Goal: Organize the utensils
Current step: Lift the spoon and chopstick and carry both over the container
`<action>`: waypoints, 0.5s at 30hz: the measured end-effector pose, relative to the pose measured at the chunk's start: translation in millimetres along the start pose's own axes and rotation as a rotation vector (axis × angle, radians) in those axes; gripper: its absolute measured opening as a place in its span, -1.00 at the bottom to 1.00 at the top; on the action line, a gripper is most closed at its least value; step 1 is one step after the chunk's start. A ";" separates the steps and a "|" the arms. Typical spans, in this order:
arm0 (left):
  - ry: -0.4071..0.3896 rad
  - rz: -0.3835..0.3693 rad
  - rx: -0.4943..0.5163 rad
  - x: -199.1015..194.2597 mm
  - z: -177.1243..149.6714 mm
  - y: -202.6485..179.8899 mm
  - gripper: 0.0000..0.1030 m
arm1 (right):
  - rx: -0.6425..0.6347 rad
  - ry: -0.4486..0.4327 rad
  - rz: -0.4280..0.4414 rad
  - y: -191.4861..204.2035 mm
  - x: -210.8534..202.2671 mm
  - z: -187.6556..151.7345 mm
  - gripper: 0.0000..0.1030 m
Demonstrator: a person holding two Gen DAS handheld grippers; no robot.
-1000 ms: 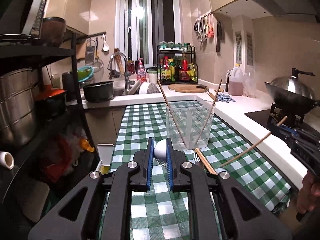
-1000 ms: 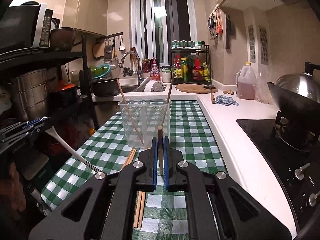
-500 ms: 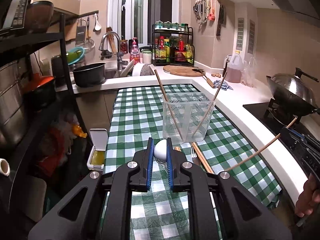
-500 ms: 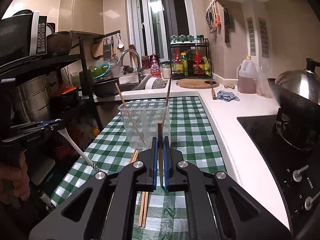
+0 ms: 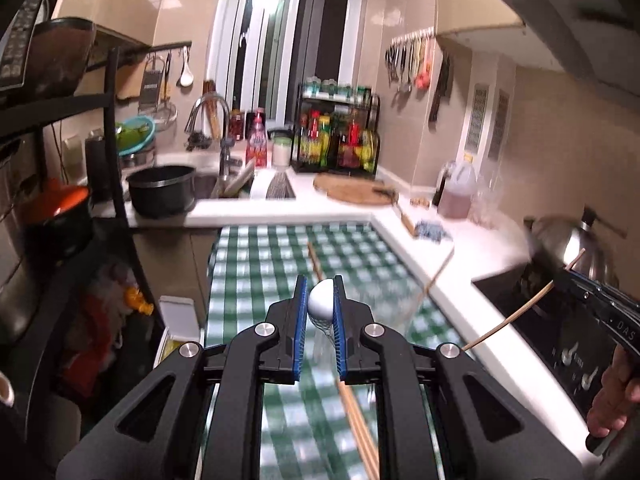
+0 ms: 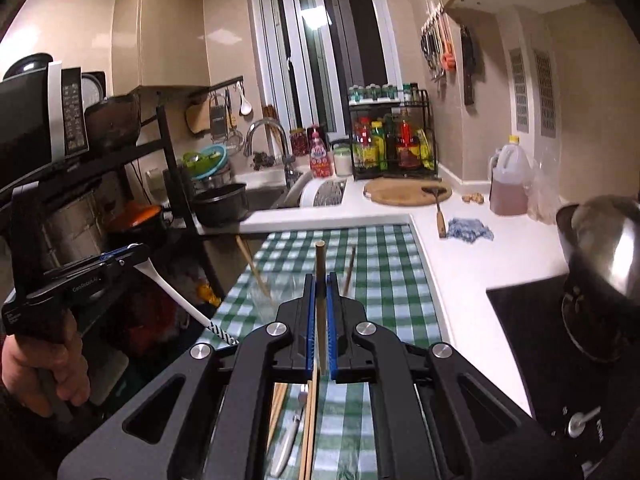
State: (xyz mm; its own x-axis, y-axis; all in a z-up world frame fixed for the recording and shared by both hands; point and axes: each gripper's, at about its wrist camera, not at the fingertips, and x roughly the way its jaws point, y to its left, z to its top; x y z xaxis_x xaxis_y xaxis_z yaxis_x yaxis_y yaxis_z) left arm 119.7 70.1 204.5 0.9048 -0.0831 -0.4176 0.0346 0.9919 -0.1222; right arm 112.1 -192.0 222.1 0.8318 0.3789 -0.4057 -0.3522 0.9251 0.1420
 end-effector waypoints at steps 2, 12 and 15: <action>-0.031 -0.005 -0.007 8.7 17.8 1.6 -0.77 | -0.012 -0.023 -0.001 4.7 4.1 18.2 -0.90; -0.018 -0.029 0.030 71.0 48.5 -11.6 -0.77 | -0.035 -0.060 -0.027 17.8 49.5 71.1 -0.90; 0.028 -0.033 0.031 92.8 36.3 -9.4 -0.77 | -0.034 -0.024 -0.032 18.9 73.6 68.3 -0.90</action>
State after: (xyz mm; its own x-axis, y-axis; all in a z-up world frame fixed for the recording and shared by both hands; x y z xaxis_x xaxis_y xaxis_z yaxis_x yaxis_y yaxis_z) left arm 218.8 56.6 199.6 0.8909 -0.1184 -0.4384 0.0782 0.9910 -0.1087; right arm 195.9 -145.0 256.7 0.8527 0.3499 -0.3880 -0.3393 0.9356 0.0980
